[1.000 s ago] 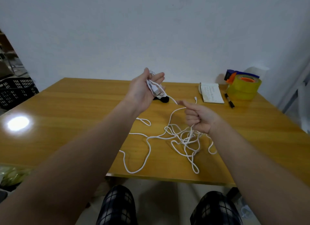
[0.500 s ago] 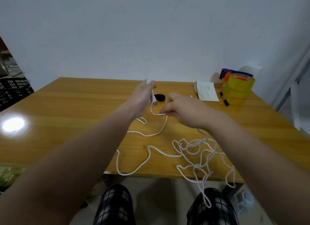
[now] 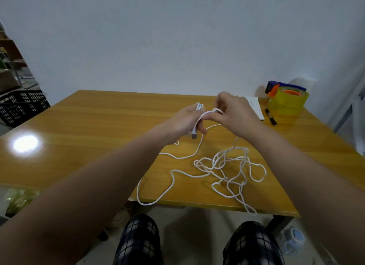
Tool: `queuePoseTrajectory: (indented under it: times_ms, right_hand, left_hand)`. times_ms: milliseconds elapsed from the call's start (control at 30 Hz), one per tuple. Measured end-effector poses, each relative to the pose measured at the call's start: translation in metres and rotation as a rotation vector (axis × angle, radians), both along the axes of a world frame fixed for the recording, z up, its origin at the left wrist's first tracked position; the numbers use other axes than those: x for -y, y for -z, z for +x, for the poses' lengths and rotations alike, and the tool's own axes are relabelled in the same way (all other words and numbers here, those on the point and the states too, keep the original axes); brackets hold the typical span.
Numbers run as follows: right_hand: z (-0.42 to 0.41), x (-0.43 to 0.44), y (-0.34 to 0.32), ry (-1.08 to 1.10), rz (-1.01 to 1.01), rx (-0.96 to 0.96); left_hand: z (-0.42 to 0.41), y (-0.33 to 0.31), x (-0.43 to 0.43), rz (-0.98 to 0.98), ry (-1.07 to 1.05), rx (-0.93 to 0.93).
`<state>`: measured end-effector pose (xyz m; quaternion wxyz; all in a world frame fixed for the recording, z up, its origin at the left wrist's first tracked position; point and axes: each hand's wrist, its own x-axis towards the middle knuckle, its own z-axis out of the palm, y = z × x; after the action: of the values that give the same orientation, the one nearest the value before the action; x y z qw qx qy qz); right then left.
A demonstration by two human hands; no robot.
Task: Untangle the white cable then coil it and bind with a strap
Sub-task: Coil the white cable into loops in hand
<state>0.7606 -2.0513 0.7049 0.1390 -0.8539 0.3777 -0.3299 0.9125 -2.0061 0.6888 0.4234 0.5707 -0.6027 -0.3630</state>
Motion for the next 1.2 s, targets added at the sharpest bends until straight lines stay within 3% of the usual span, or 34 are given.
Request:
queuePoseTrajectory:
  times_ms: [133,167,333,400,567,633,800,1000,1067,1200]
  right_hand:
    - [-0.005,0.007,0.003,0.110,-0.067,-0.077]
    - [-0.005,0.007,0.004,0.110,-0.076,-0.079]
    - [-0.012,0.007,0.004,-0.127,0.117,0.055]
    - [-0.012,0.004,0.004,-0.171,0.091,0.044]
    - [0.004,0.007,0.006,-0.050,0.007,0.219]
    - [0.007,0.013,0.007,-0.015,0.070,0.323]
    - [-0.011,0.031,0.019,0.045,0.195,0.364]
    - [-0.009,0.018,0.028,-0.046,0.349,0.321]
    - [-0.010,0.012,0.026,-0.134,0.382,0.291]
    - [-0.007,0.010,0.022,-0.105,0.200,0.214]
  left_hand:
    - [-0.004,-0.003,0.003,0.053,-0.011,-0.314]
    - [-0.005,-0.005,0.003,0.077,-0.010,-0.307]
    - [0.007,-0.003,-0.002,-0.030,-0.077,0.140]
    - [0.014,-0.003,-0.003,-0.069,-0.128,0.249]
    - [0.002,0.004,-0.007,-0.131,-0.029,0.344]
    - [-0.009,0.009,-0.007,-0.163,0.018,0.430]
    - [0.003,0.005,-0.003,-0.124,-0.101,0.230]
    - [0.018,0.012,-0.002,-0.031,-0.188,-0.237]
    - [0.021,0.012,-0.002,-0.023,-0.229,-0.258]
    - [0.022,0.015,0.000,-0.023,-0.267,-0.169]
